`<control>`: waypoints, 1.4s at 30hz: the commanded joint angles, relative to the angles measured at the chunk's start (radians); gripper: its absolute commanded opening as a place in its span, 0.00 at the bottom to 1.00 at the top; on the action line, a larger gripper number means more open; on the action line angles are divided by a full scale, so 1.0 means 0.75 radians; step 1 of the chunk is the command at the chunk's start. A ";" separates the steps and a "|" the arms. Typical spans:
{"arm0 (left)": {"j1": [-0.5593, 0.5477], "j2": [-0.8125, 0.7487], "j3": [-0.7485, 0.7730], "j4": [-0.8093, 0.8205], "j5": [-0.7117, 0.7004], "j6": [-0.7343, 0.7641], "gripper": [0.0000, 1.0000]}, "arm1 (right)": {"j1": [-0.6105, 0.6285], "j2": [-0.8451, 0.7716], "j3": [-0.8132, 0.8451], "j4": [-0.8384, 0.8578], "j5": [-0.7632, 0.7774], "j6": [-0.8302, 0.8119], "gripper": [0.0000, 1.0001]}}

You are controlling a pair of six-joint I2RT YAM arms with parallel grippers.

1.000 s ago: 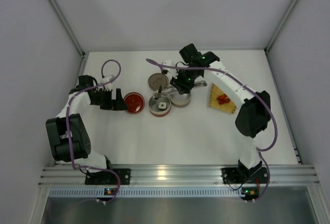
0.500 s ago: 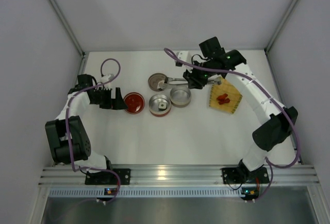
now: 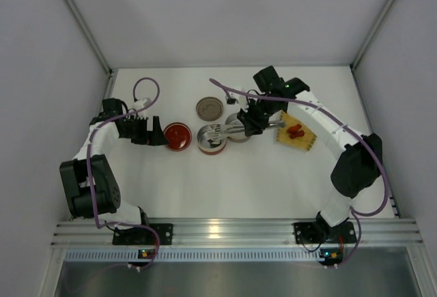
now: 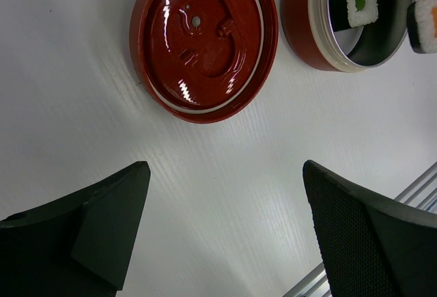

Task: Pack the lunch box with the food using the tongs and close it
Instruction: Place the fake food in the packing box.

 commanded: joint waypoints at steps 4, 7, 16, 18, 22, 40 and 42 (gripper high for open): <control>0.010 -0.022 0.023 0.009 0.032 0.025 0.98 | 0.024 0.056 -0.032 0.252 -0.079 0.042 0.23; 0.010 -0.012 0.023 0.009 0.034 0.025 0.98 | 0.024 0.087 -0.028 0.284 -0.075 0.048 0.23; 0.010 0.017 0.017 0.028 0.028 0.025 0.98 | 0.032 0.175 0.017 0.293 -0.069 0.013 0.23; 0.010 0.019 0.017 0.030 0.028 0.025 0.99 | 0.036 0.183 0.015 0.307 -0.067 0.007 0.23; 0.010 0.027 0.019 0.032 0.020 0.029 0.98 | 0.036 0.203 0.015 0.338 -0.077 0.019 0.23; 0.015 0.048 0.011 0.040 0.011 0.037 0.98 | 0.040 0.244 -0.103 0.452 -0.124 0.034 0.30; 0.017 0.050 0.013 0.040 0.011 0.037 0.99 | 0.040 0.242 -0.124 0.456 -0.114 0.025 0.33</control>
